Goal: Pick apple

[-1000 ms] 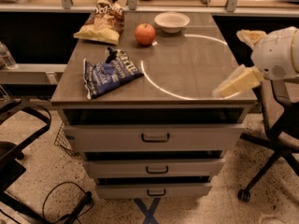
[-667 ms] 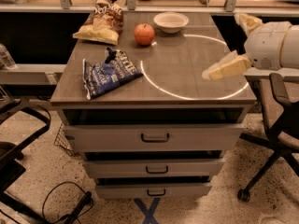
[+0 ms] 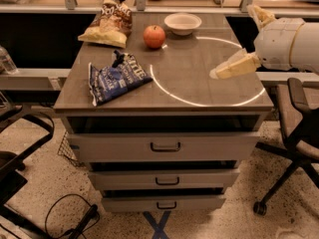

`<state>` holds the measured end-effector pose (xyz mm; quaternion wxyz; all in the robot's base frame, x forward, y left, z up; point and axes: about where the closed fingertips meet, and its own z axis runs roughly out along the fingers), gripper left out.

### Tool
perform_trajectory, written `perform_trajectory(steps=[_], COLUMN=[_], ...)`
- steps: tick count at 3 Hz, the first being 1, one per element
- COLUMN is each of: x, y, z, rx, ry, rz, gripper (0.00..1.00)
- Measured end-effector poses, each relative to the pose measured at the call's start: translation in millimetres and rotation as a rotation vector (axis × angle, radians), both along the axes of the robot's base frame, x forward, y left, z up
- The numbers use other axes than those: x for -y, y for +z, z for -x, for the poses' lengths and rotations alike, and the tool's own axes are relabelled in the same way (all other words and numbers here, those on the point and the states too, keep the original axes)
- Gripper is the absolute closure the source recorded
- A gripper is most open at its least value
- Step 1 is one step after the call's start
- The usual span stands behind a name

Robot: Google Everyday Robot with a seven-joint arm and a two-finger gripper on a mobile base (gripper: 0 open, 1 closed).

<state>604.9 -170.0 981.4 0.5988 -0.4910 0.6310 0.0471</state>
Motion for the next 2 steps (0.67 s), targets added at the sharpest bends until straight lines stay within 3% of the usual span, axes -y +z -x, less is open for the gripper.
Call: perform_trajectory(steps=[1,2], x=[-24.9,-56.5], y=[6.3,12.2], z=[-31.3,-70.7], rx=[-0.003,-0.041], ry=[0.051,0.086], rz=[-0.054,-0.141], gripper=[0.00,0.00])
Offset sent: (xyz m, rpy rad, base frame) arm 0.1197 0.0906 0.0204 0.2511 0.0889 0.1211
